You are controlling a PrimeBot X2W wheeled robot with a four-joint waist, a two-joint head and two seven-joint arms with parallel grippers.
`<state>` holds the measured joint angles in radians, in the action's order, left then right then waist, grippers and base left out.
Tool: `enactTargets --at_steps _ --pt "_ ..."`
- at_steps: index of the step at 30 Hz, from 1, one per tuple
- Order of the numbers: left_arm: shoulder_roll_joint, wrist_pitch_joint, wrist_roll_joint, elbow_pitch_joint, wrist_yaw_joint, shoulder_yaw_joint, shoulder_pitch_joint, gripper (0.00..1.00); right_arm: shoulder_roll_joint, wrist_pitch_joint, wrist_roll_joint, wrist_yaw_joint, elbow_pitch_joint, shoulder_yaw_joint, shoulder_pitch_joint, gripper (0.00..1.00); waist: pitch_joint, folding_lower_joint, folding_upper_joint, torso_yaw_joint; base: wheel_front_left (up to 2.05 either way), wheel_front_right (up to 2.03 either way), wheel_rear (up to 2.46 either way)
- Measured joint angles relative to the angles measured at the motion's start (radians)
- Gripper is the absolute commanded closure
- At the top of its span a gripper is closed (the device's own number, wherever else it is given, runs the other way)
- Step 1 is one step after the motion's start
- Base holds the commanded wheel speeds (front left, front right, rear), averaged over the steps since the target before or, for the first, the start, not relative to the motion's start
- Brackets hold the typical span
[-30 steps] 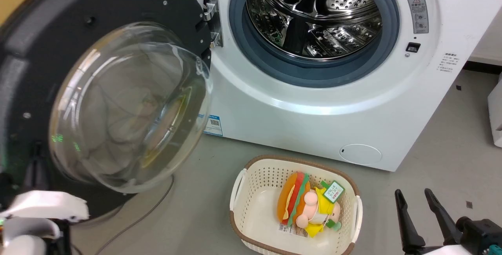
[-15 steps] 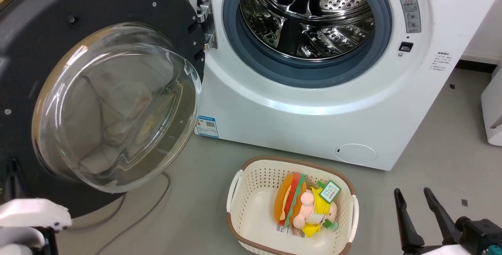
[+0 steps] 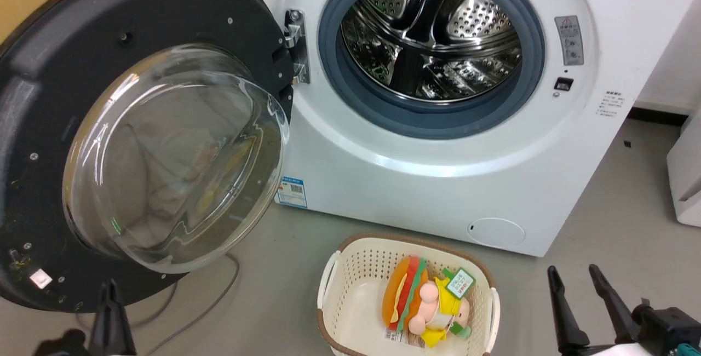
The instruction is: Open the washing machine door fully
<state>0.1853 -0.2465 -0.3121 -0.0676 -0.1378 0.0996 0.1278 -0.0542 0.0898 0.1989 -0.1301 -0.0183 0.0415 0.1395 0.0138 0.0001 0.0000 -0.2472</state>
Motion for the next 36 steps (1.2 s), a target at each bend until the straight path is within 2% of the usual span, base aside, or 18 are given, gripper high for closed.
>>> enactTargets --at_steps 1,11,15,22,30,36 --pt "-0.005 0.004 0.003 0.009 0.000 -0.011 0.012 0.00 0.000 -0.001 -0.003 0.000 0.000 -0.001 0.000 0.00 0.004 0.0000 0.0000 0.000 0.00 0.00 0.00" --pt "-0.027 0.024 0.067 0.027 0.023 -0.135 0.049 0.00 0.000 -0.019 -0.033 0.000 -0.015 -0.015 0.002 0.00 0.034 -0.0001 0.0000 0.035 0.00 0.00 0.00" --pt "-0.047 0.024 0.093 0.021 0.030 -0.194 0.050 0.00 0.000 -0.033 -0.043 0.000 -0.028 -0.015 0.007 0.00 0.044 -0.0001 0.0000 0.069 0.00 0.00 0.00" --pt "-0.054 0.021 0.135 -0.008 0.070 -0.286 0.012 0.00 0.000 -0.046 -0.051 0.000 -0.049 -0.009 0.020 0.00 0.049 -0.0001 0.0000 0.148 0.00 0.00 0.00" --pt "-0.051 0.026 0.152 -0.050 0.088 -0.317 -0.060 0.00 0.000 -0.054 -0.053 0.000 -0.063 0.001 0.045 0.00 0.040 -0.0001 0.0000 0.226 0.00 0.00 0.00" --pt "-0.047 0.026 0.151 -0.078 0.088 -0.316 -0.090 0.00 0.000 -0.058 -0.053 0.000 -0.064 -0.005 0.064 0.00 0.020 -0.0001 0.0000 0.251 0.00 0.00 0.00"
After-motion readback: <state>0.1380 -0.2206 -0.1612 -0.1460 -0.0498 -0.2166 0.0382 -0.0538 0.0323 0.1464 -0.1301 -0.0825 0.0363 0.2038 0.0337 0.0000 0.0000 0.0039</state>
